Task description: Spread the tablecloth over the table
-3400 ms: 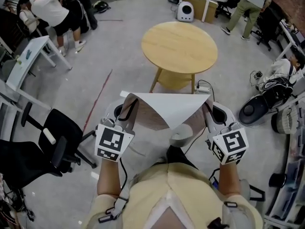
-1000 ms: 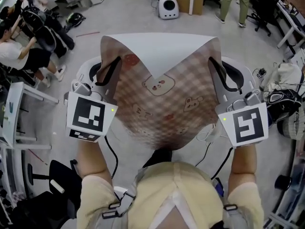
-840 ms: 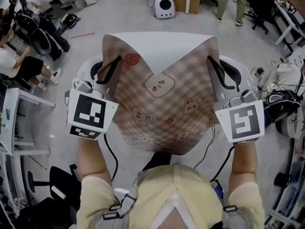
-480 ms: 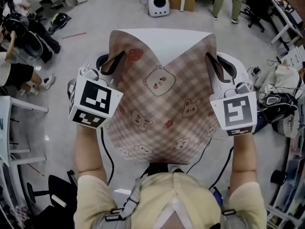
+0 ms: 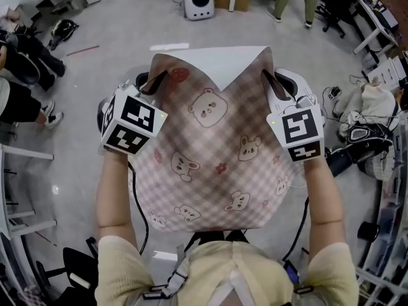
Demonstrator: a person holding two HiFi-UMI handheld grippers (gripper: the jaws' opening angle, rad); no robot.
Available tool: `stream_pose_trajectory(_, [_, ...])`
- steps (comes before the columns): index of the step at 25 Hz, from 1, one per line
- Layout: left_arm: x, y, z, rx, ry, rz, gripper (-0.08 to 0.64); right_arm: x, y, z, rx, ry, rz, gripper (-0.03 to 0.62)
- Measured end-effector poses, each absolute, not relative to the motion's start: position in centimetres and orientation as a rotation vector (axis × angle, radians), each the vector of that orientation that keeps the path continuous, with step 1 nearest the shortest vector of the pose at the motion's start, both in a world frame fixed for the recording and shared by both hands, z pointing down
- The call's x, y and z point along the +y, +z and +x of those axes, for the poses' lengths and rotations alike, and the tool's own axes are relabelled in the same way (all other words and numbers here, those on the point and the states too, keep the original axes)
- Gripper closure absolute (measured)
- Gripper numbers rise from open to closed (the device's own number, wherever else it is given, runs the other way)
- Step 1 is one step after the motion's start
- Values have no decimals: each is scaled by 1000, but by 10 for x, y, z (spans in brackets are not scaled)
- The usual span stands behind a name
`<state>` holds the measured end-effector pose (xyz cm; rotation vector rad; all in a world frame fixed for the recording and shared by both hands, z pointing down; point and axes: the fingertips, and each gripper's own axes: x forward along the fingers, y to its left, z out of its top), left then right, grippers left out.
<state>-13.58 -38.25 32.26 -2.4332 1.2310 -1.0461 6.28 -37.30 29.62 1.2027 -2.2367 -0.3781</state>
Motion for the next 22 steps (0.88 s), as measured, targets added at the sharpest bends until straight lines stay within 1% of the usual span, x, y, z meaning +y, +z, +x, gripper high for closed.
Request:
stream_pose_trajectory(7, [-398, 359, -151, 1230, -1139, -2479, 549, -396, 332, 49, -2227, -262, 1189, 576])
stream_pose_trajectory(22, [-433, 493, -163, 1141, -1390, -2594, 542, -440, 456, 32, -2136, -136, 1089, 568])
